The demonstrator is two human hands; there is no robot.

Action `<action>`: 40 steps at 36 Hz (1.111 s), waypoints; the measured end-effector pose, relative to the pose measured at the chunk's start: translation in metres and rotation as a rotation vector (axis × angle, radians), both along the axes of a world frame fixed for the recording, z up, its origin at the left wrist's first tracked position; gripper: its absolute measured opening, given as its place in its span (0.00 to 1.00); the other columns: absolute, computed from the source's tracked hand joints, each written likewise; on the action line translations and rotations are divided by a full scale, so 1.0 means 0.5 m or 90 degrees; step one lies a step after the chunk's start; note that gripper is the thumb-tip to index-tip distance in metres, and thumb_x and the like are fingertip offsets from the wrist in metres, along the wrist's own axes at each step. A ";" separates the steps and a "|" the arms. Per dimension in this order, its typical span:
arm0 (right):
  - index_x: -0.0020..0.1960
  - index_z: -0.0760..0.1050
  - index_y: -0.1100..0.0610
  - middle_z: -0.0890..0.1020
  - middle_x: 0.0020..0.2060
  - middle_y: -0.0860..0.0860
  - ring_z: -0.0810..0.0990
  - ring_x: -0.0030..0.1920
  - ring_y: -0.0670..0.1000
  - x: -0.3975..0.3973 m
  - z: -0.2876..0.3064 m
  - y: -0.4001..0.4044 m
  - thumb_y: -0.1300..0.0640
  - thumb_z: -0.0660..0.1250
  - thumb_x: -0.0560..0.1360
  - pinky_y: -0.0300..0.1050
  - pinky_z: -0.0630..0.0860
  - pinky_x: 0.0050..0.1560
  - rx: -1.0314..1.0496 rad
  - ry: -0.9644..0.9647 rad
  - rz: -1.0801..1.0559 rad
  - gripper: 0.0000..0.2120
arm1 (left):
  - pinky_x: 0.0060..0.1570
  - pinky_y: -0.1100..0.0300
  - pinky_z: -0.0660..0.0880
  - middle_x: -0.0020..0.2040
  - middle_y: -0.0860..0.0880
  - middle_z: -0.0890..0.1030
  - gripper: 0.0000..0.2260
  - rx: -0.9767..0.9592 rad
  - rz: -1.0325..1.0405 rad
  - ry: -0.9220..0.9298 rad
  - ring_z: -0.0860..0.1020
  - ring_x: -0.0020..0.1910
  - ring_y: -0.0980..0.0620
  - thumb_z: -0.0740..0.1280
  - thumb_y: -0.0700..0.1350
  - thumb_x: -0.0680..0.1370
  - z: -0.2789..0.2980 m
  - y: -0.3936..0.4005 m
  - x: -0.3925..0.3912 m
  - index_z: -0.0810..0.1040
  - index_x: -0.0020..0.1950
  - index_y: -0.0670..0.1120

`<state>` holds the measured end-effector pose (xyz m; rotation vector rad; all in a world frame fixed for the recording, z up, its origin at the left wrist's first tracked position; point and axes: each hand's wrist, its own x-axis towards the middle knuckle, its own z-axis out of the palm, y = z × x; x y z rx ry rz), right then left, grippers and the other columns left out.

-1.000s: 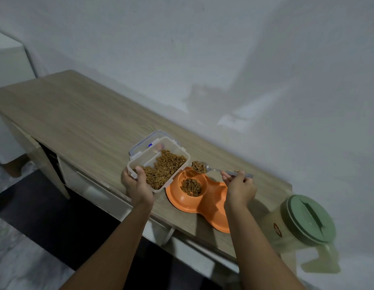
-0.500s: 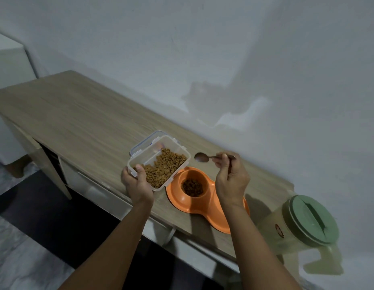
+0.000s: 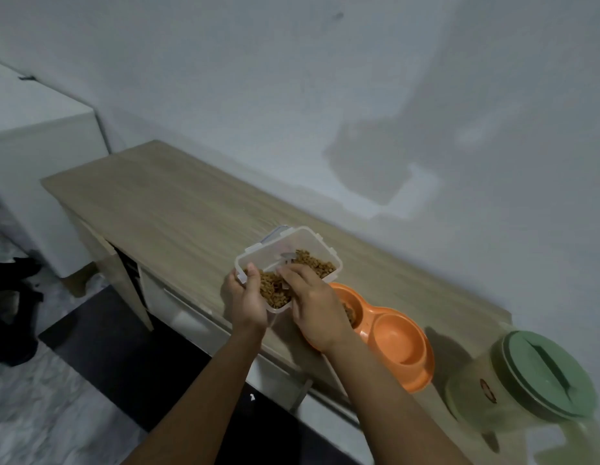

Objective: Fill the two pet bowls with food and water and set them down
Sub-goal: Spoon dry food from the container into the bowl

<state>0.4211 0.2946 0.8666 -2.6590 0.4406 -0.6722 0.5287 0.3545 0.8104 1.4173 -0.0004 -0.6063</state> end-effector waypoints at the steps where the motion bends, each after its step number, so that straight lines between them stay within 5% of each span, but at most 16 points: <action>1: 0.63 0.76 0.61 0.79 0.60 0.56 0.79 0.58 0.56 0.003 0.002 0.003 0.61 0.55 0.71 0.47 0.79 0.55 0.009 0.015 0.000 0.23 | 0.64 0.44 0.72 0.63 0.49 0.74 0.28 -0.003 0.002 -0.002 0.75 0.62 0.47 0.60 0.70 0.72 0.009 0.005 -0.001 0.68 0.66 0.56; 4: 0.66 0.74 0.60 0.76 0.64 0.55 0.75 0.65 0.55 0.013 0.011 0.010 0.67 0.60 0.72 0.46 0.72 0.65 0.005 0.050 0.005 0.23 | 0.59 0.42 0.76 0.64 0.44 0.76 0.31 -0.026 0.018 -0.006 0.78 0.60 0.42 0.61 0.77 0.63 -0.005 0.013 0.012 0.71 0.58 0.60; 7: 0.68 0.73 0.59 0.74 0.67 0.54 0.72 0.67 0.52 0.021 0.018 0.015 0.67 0.61 0.74 0.42 0.67 0.68 0.015 0.073 0.000 0.22 | 0.57 0.41 0.77 0.67 0.42 0.73 0.45 -0.027 0.018 0.023 0.77 0.61 0.41 0.61 0.81 0.57 -0.040 0.015 0.028 0.66 0.66 0.54; 12: 0.65 0.76 0.61 0.75 0.64 0.56 0.73 0.65 0.53 0.016 0.010 0.015 0.68 0.60 0.73 0.43 0.70 0.68 0.058 0.010 -0.053 0.21 | 0.54 0.39 0.78 0.61 0.39 0.76 0.27 -0.089 0.012 0.040 0.79 0.57 0.40 0.63 0.68 0.64 0.029 0.036 0.005 0.69 0.56 0.54; 18: 0.70 0.69 0.58 0.68 0.67 0.56 0.69 0.67 0.53 -0.011 0.009 -0.021 0.58 0.60 0.78 0.38 0.63 0.68 0.185 -0.108 -0.310 0.20 | 0.55 0.37 0.77 0.58 0.43 0.80 0.12 -0.083 -0.080 0.008 0.80 0.56 0.41 0.59 0.61 0.78 0.033 0.036 0.013 0.74 0.50 0.55; 20: 0.72 0.65 0.59 0.68 0.68 0.57 0.67 0.69 0.53 -0.018 0.013 -0.039 0.55 0.59 0.79 0.33 0.59 0.64 0.262 -0.083 -0.370 0.22 | 0.53 0.36 0.77 0.56 0.43 0.82 0.15 -0.092 -0.130 0.017 0.82 0.54 0.41 0.57 0.61 0.79 0.032 0.032 0.022 0.76 0.54 0.54; 23: 0.72 0.66 0.60 0.73 0.66 0.58 0.70 0.66 0.56 -0.038 0.020 -0.067 0.52 0.56 0.80 0.43 0.65 0.63 0.360 -0.049 -0.422 0.22 | 0.55 0.36 0.76 0.56 0.43 0.84 0.23 -0.086 -0.218 0.060 0.82 0.54 0.42 0.55 0.64 0.78 0.038 0.007 0.027 0.77 0.61 0.51; 26: 0.64 0.72 0.63 0.78 0.58 0.60 0.74 0.60 0.60 -0.059 0.027 -0.094 0.53 0.52 0.82 0.46 0.69 0.55 0.428 -0.048 -0.487 0.19 | 0.58 0.43 0.76 0.51 0.46 0.86 0.23 -0.081 -0.295 0.106 0.82 0.53 0.44 0.53 0.64 0.80 0.050 -0.036 0.021 0.80 0.56 0.49; 28: 0.59 0.74 0.66 0.79 0.56 0.63 0.75 0.58 0.62 -0.074 0.027 -0.117 0.56 0.50 0.82 0.49 0.69 0.57 0.433 -0.055 -0.535 0.19 | 0.57 0.48 0.76 0.47 0.46 0.86 0.22 -0.102 -0.340 0.121 0.82 0.50 0.45 0.52 0.60 0.82 0.059 -0.069 0.012 0.80 0.52 0.48; 34: 0.58 0.75 0.70 0.78 0.57 0.66 0.75 0.60 0.63 -0.119 0.011 -0.188 0.59 0.48 0.82 0.53 0.70 0.62 0.487 -0.075 -0.681 0.21 | 0.41 0.53 0.82 0.55 0.41 0.82 0.19 -0.098 -0.397 0.095 0.84 0.48 0.46 0.60 0.55 0.80 0.055 -0.183 -0.018 0.75 0.65 0.44; 38: 0.58 0.76 0.70 0.78 0.58 0.67 0.75 0.60 0.64 -0.142 -0.007 -0.226 0.59 0.49 0.82 0.51 0.70 0.59 0.524 -0.108 -0.774 0.20 | 0.60 0.44 0.76 0.66 0.42 0.76 0.37 -0.063 -0.411 0.075 0.78 0.61 0.42 0.71 0.64 0.68 0.020 -0.260 -0.032 0.69 0.72 0.48; 40: 0.59 0.75 0.70 0.78 0.58 0.66 0.75 0.61 0.64 -0.149 -0.016 -0.245 0.59 0.49 0.82 0.51 0.70 0.59 0.541 -0.113 -0.801 0.20 | 0.68 0.43 0.68 0.71 0.46 0.72 0.38 -0.022 -0.456 0.051 0.73 0.67 0.43 0.67 0.70 0.67 0.010 -0.299 -0.049 0.69 0.72 0.53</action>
